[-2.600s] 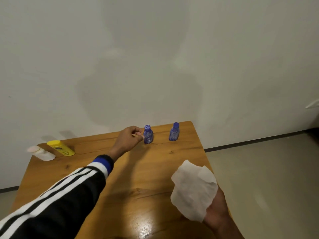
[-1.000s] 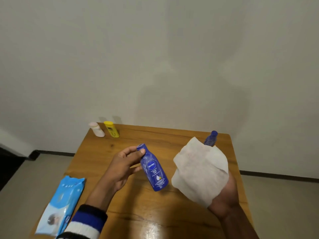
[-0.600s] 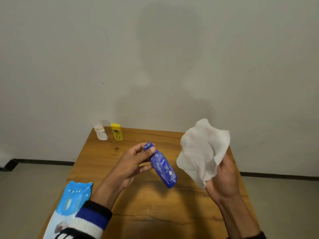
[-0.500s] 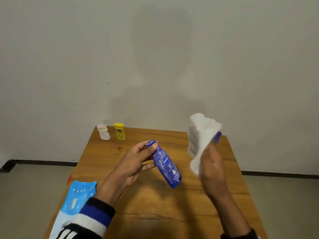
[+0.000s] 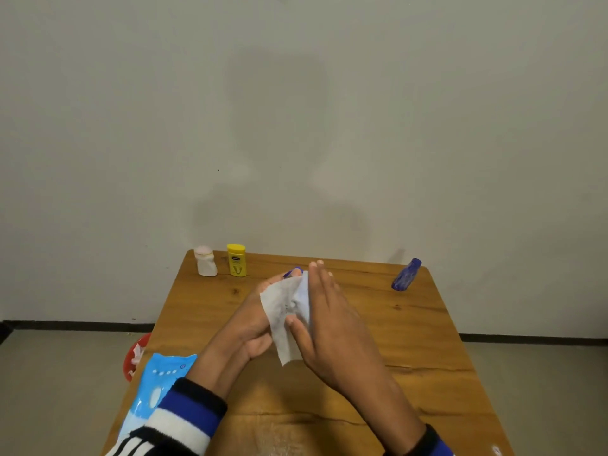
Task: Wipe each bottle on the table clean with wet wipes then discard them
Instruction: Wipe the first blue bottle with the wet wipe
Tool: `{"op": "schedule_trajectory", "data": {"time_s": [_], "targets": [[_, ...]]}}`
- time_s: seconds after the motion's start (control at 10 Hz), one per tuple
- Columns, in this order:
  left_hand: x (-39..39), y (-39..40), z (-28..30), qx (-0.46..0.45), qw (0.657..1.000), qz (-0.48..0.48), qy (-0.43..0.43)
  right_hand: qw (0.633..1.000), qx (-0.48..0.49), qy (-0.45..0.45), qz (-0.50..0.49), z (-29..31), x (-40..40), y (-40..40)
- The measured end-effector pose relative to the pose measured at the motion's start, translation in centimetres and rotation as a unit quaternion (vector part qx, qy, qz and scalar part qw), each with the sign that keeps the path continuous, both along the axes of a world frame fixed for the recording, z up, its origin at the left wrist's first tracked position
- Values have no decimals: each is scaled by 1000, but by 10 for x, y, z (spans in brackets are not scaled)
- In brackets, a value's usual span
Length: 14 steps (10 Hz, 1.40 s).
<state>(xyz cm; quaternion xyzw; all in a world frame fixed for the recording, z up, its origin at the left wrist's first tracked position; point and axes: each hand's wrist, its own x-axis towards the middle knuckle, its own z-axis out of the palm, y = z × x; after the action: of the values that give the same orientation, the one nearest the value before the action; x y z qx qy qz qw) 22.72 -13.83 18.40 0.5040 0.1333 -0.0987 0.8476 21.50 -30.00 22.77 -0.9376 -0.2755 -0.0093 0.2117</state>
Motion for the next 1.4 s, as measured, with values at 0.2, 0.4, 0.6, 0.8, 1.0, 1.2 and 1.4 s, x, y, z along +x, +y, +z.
{"op": "schedule_trajectory", "data": {"time_s": [0.2, 0.4, 0.6, 0.8, 1.0, 1.2, 1.4], "targets": [[-5, -14, 17, -5, 1000, 16, 17, 991, -130, -15, 0, -2, -3, 11], [-14, 5, 28, -32, 997, 63, -20, 984, -155, -72, 39, -10, -30, -2], [-22, -10, 35, -17, 999, 28, -1, 981, -146, -117, 51, 0, -24, 4], [-18, 4, 48, -14, 995, 98, -21, 964, -176, -152, 132, 7, -32, -14], [-24, -13, 46, -63, 997, -2, -46, 982, -134, -69, 112, 19, -21, -21], [-25, -36, 44, -24, 995, -47, -83, 998, -34, 48, 30, 34, -1, -12], [-17, -15, 52, -25, 996, 48, -76, 999, 34, 18, 15, 10, -19, -27]]}}
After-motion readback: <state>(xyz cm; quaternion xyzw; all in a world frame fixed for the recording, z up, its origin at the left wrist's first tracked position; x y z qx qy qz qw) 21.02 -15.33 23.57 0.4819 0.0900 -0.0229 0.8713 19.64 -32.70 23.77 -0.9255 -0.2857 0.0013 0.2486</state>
